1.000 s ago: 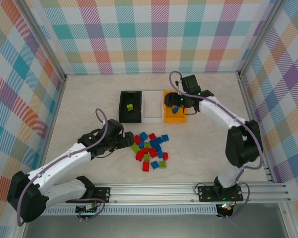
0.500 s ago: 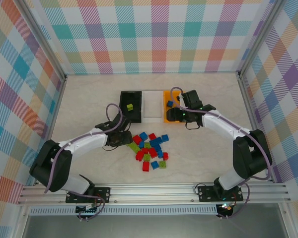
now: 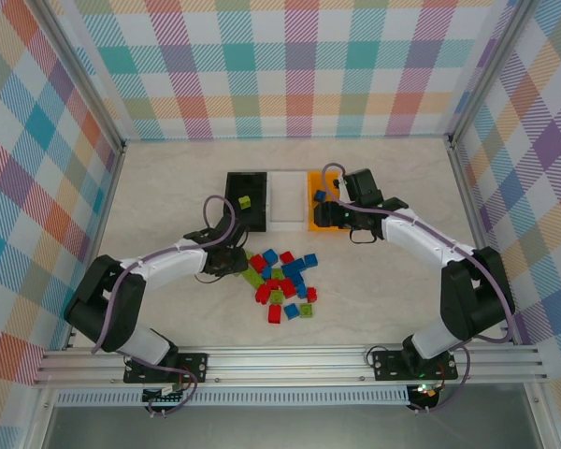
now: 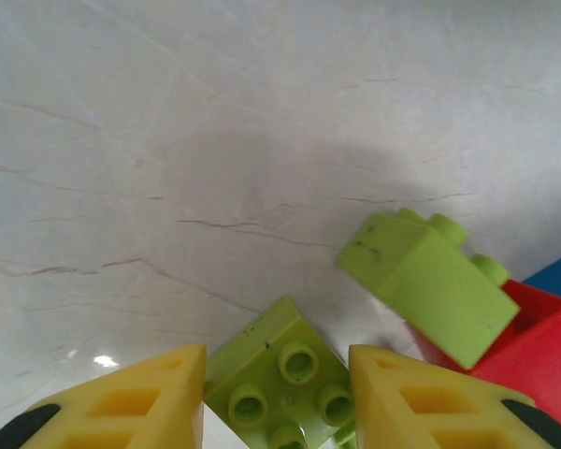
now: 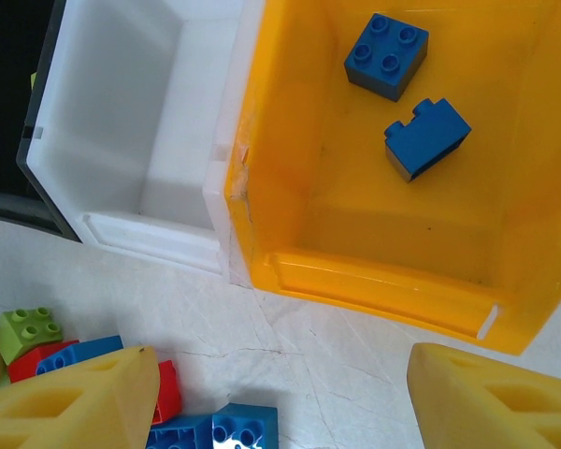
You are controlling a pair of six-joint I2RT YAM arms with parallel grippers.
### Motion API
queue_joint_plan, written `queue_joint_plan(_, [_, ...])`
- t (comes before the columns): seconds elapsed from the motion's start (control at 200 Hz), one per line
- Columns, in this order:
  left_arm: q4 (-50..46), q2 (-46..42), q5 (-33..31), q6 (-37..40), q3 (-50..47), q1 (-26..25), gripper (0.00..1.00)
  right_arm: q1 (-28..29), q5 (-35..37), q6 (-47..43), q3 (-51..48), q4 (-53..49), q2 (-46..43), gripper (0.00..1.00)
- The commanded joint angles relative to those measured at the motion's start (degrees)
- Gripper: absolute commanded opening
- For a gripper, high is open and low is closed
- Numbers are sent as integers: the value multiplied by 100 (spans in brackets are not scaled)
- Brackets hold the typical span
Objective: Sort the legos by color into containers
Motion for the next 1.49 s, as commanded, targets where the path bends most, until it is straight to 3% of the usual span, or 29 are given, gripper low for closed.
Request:
queue_joint_plan(0.0, [-659,-686,-340,-15,-337,171,41,-16,2,3,-93,176,-148,71])
queue_joint_plan(0.06, [-719,-956,-290,-30,-461,200,45,-21,-44,29,-94,205,-152,71])
queue_joint_plan(0.18, [-646,-1158,122,-52,-463,168,63,-18,-70,49,-89,271,-112,71])
queue_joint_plan(0.31, [-662,-1177,119,-164,-412,86,84,-20,-65,32,-68,263,-75,72])
queue_joint_plan(0.56, [-1090,-677,-263,-287,-397,103,91,-20,-34,33,-164,305,-143,71])
queue_joint_plan(0.68, [-762,-467,-122,-345,-587,121,84,-25,-33,53,-191,314,-170,71])
queue_joint_plan(0.955, [-510,-103,-62,-285,-442,127,45,-19,-6,37,-223,271,-303,72])
queue_joint_plan(1.08, [-695,-276,-125,-199,-305,125,33,-21,-11,58,-252,283,-323,72])
queue_joint_plan(1.315, [-1256,-767,-335,-28,768,137,27,-19,-46,104,-305,327,-348,72])
queue_joint_plan(1.49, [-1258,258,-544,243,2466,242,27,-21,-29,140,-382,345,-321,72])
